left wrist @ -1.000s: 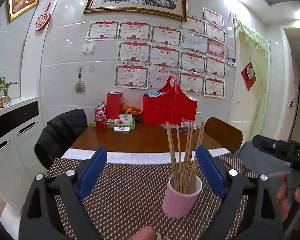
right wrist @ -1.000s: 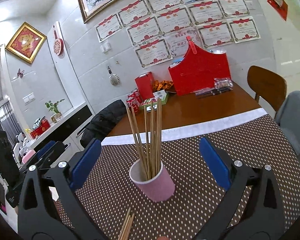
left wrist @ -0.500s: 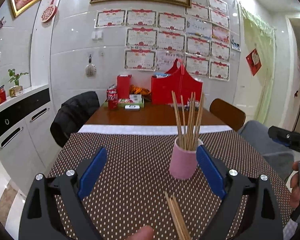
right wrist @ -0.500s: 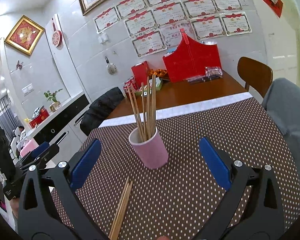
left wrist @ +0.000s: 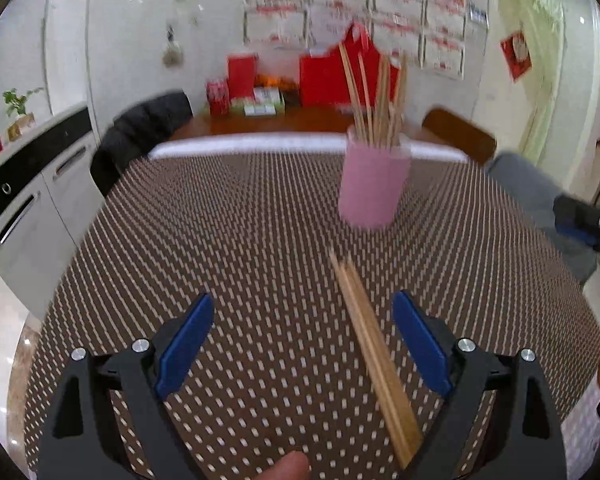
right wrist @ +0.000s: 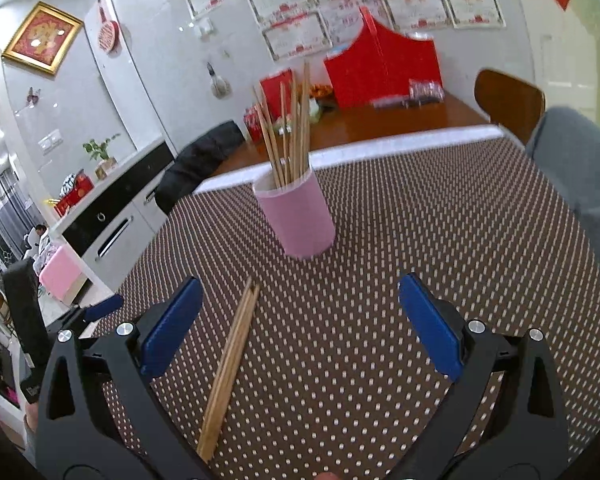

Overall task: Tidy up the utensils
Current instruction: 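Move both open tools back down to the remaining chopsticks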

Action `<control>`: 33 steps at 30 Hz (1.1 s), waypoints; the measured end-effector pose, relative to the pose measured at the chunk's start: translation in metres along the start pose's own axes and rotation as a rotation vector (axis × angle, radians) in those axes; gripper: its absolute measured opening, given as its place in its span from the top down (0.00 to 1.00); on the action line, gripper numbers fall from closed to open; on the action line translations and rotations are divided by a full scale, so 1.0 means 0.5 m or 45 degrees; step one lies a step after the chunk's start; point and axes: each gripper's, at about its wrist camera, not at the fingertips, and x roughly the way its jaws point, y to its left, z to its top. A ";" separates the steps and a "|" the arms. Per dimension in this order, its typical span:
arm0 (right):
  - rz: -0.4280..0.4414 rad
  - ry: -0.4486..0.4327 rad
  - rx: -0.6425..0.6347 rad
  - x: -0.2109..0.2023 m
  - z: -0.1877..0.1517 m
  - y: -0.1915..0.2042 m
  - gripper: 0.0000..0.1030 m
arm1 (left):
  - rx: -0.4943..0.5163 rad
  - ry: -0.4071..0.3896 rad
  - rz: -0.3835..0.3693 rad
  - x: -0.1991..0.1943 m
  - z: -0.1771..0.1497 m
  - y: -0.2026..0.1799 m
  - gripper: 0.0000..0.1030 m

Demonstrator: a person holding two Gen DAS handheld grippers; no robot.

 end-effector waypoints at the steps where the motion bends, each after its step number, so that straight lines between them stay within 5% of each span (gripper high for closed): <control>1: -0.002 0.015 0.008 0.006 -0.007 -0.003 0.06 | 0.011 0.024 0.000 0.009 -0.008 -0.005 0.13; 11: -0.034 0.096 0.069 0.028 -0.057 -0.039 0.06 | 0.073 0.229 0.058 0.111 -0.073 -0.033 0.13; 24: -0.020 0.282 -0.119 0.096 -0.125 0.037 0.06 | 0.027 0.224 0.083 0.115 -0.082 0.014 0.13; 33: -0.085 0.386 -0.358 0.150 -0.189 0.124 0.06 | -0.115 0.186 -0.058 0.107 -0.084 0.055 0.13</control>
